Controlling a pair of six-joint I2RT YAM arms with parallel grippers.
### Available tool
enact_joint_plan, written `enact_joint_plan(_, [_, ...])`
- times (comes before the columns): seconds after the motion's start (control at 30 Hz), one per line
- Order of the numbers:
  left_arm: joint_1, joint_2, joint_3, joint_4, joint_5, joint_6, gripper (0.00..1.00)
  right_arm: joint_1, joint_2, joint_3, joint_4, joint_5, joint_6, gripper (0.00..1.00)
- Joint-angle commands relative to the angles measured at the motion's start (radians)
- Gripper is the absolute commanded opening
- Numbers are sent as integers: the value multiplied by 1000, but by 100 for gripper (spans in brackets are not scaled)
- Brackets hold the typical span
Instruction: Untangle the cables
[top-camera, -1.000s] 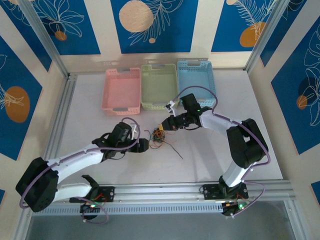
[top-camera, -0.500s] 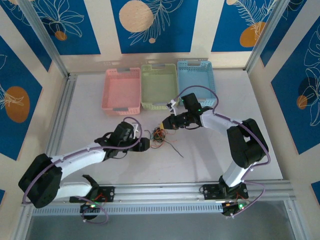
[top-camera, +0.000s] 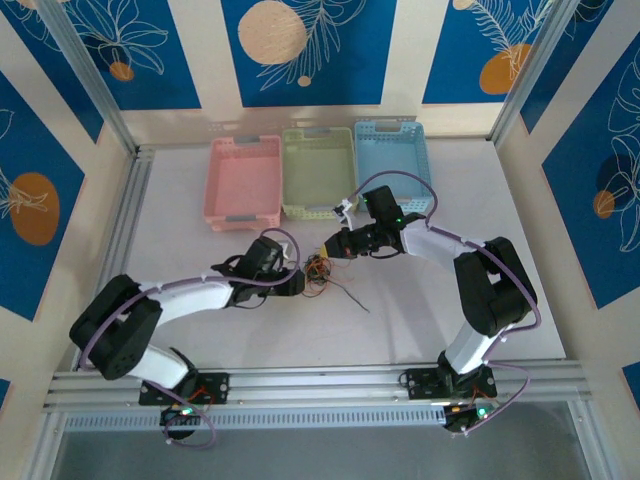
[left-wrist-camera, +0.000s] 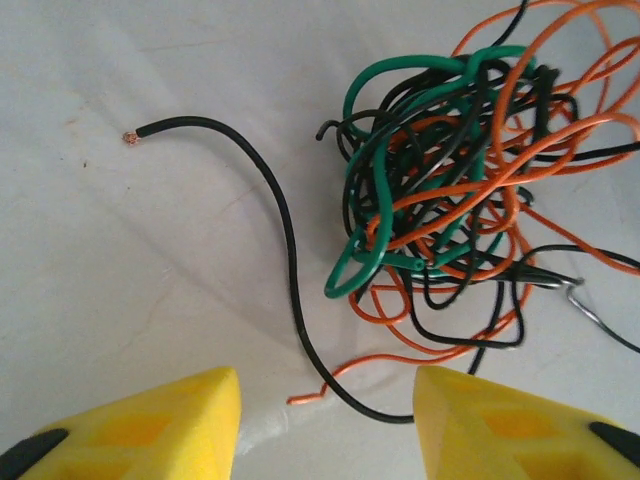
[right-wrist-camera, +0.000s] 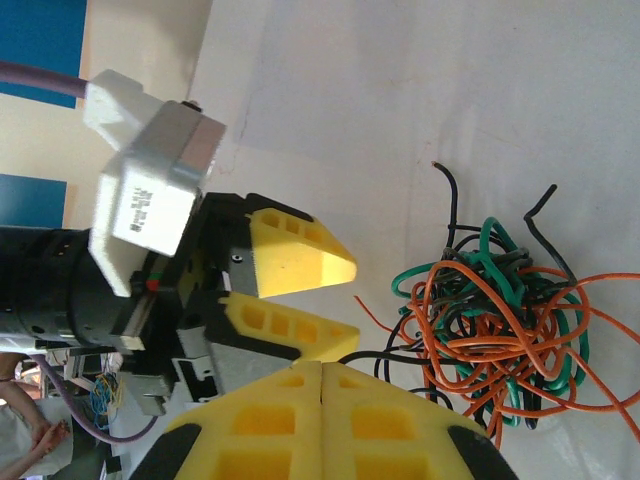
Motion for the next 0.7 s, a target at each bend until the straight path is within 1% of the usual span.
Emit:
enact_joint_plan(0.0, [-11,47,21,31,-10,1,46,-5,4,0,0,-13,5,0])
enact_joint_plan(0.07, [-10,69,24,40,-12,1,44,-5,4,0,-1,-13,5,0])
enact_joint_plan(0.3, [-11,89,16,70,-15,-12,31,-6,4,0,-1,-13,5,0])
enact_joint_plan(0.33, [-10,88,15,70,-18,-12,28,-6,4,0,0,-15,5,0])
enact_joint_plan(0.4, [-11,84,13,70,-22,-11,17,-6,5,0,0,-14,6,0])
enact_joint_plan(0.53, [-11,69,8,67,-28,-10,1,-6,5,0,-1,-12,5,0])
enact_joint_plan(0.57, [-11,60,5,65,-34,-9,0,-6,4,0,-1,-13,5,0])
enact_joint_plan(0.67, [-10,5,-2,13,-73,6,0,-5,1,-4,4,-10,6,0])
